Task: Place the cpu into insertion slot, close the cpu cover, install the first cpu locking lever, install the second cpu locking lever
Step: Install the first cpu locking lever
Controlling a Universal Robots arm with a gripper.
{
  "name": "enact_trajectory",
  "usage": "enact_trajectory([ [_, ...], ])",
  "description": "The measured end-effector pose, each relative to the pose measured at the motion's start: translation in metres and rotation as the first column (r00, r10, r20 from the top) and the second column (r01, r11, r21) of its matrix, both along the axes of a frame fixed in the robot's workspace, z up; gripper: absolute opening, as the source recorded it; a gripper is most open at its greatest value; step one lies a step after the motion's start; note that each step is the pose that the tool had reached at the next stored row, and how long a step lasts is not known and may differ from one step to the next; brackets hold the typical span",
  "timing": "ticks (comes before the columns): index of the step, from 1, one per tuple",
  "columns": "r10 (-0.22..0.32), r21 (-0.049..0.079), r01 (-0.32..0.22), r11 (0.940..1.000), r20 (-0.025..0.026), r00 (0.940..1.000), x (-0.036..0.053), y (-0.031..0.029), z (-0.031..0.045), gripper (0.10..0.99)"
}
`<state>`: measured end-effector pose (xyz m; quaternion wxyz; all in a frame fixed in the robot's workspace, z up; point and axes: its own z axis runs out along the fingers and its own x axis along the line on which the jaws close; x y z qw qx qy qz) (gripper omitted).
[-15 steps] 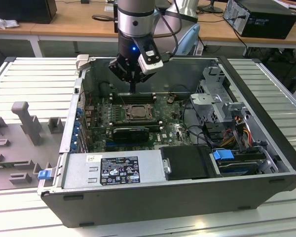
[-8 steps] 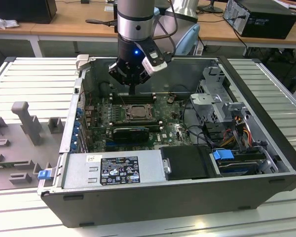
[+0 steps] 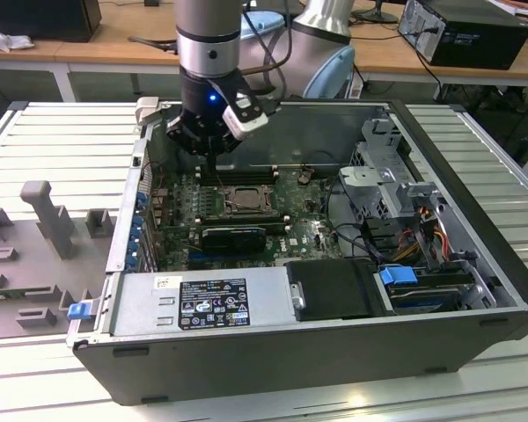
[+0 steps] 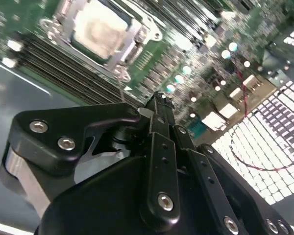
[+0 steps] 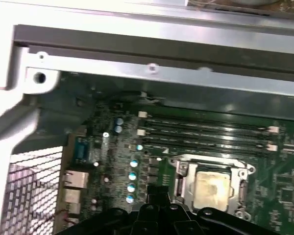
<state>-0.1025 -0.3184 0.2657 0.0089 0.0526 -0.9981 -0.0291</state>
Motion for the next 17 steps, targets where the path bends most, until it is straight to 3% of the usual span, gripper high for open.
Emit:
enact_trajectory([
  [2,0.001,0.000,-0.001,1.0000,-0.0002,1.0000,-0.0057,0.0008,-0.0031,0.106],
  [6,0.001,0.000,-0.001,1.0000,-0.0001,1.0000,-0.0075,0.0168,-0.0068,0.106],
  [10,0.001,-0.001,-0.001,1.0000,-0.0003,1.0000,-0.0062,0.0234,-0.0076,0.106],
  [12,0.001,-0.003,-0.001,1.0000,-0.0002,1.0000,-0.0022,0.0256,-0.0080,0.106],
  [14,0.001,-0.004,-0.001,1.0000,-0.0002,1.0000,0.0127,0.0269,-0.0086,0.106],
  [17,0.001,-0.004,-0.001,1.0000,-0.0002,1.0000,0.0258,0.0270,-0.0092,0.106],
])
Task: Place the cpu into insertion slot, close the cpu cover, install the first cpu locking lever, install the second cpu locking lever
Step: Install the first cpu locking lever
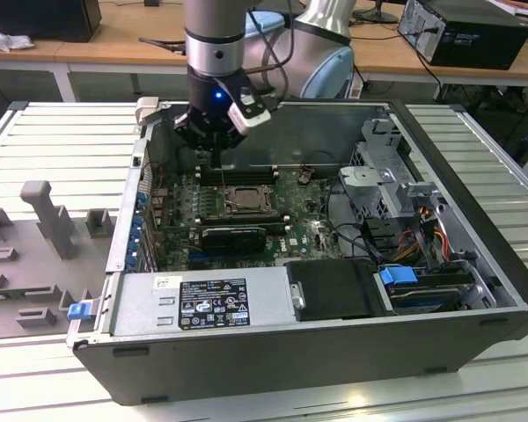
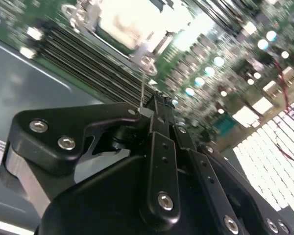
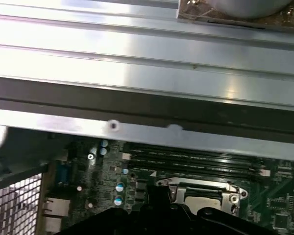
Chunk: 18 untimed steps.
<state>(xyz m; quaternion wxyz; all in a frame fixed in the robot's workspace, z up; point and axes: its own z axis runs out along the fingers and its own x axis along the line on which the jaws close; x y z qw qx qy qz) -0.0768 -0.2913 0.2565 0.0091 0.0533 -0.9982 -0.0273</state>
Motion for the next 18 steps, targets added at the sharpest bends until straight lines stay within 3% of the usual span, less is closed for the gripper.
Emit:
enact_trajectory([
  [3,0.000,0.000,0.000,1.0000,0.0000,1.0000,0.0135,0.0000,-0.0013,0.106],
  [4,0.000,0.000,0.000,1.0000,0.0000,1.0000,0.0255,0.0000,-0.0029,0.106],
  [5,0.000,0.004,0.000,1.0000,0.0000,1.0000,0.0298,0.0000,-0.0037,0.106],
  [6,0.000,0.014,0.000,0.9999,-0.0002,1.0000,0.0320,-0.0001,-0.0039,0.106],
  [8,-0.001,0.046,0.001,0.9989,-0.0001,1.0000,0.0339,-0.0001,-0.0044,0.106],
  [14,-0.001,0.049,0.001,0.9988,-0.0001,1.0000,0.0354,-0.0002,-0.0162,0.106],
  [18,-0.002,0.049,0.002,0.9988,0.0000,1.0000,0.0425,0.0002,-0.0230,0.106],
])
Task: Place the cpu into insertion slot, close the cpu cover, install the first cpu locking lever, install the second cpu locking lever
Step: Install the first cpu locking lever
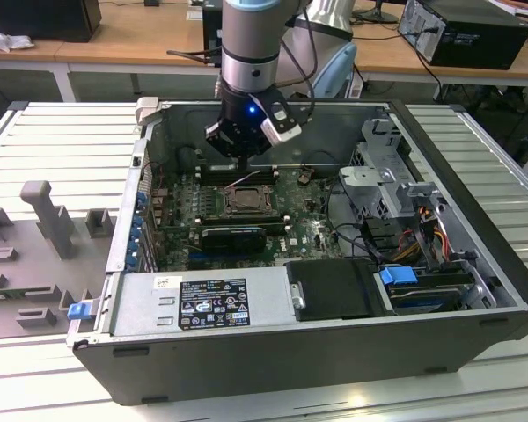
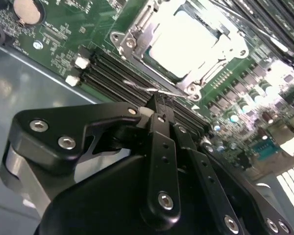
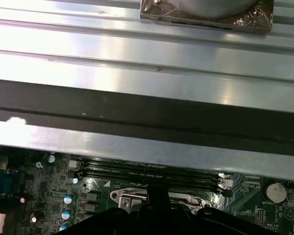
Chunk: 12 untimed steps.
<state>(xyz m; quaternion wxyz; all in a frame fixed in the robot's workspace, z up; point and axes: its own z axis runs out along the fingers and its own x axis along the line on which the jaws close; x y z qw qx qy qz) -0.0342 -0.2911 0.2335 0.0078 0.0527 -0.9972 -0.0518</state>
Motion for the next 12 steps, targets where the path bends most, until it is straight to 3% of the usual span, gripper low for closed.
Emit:
enact_trajectory([
  [6,0.000,0.000,0.000,1.0000,-0.0001,1.0000,0.0065,0.0063,-0.0061,0.106],
  [12,0.000,-0.003,0.000,1.0000,0.0038,1.0000,0.0096,0.0063,-0.0128,0.106],
])
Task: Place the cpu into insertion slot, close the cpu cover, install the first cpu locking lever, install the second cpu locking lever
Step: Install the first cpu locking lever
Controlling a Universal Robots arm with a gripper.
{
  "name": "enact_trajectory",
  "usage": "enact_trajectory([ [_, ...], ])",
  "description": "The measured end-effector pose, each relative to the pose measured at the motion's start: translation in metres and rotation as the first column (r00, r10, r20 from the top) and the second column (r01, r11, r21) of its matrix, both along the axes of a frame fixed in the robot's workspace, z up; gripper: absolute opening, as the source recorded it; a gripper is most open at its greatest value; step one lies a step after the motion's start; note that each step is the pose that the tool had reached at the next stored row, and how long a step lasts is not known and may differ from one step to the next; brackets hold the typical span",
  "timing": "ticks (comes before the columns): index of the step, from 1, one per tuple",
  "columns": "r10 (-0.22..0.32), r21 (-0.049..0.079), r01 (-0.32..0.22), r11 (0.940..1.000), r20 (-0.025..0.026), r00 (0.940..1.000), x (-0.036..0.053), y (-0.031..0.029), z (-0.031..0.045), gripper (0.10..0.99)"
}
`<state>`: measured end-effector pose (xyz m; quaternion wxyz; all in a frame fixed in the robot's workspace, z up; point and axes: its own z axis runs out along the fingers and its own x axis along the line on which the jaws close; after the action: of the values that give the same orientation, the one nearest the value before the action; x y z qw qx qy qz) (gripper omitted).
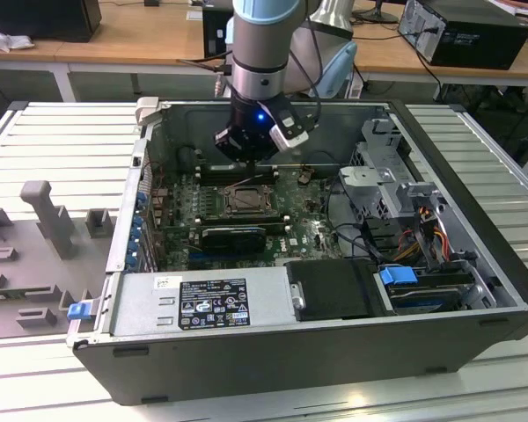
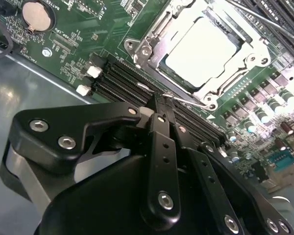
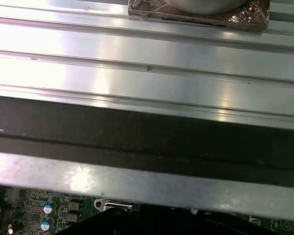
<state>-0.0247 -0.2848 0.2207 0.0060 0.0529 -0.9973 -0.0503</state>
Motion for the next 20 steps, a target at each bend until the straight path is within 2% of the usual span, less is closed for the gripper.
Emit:
enact_trajectory([
  [6,0.000,-0.001,0.000,1.0000,0.0000,1.0000,0.0067,0.0000,-0.0050,0.106],
  [20,0.000,-0.006,0.000,1.0000,0.0000,1.0000,0.0100,-0.0004,-0.0130,0.106],
])
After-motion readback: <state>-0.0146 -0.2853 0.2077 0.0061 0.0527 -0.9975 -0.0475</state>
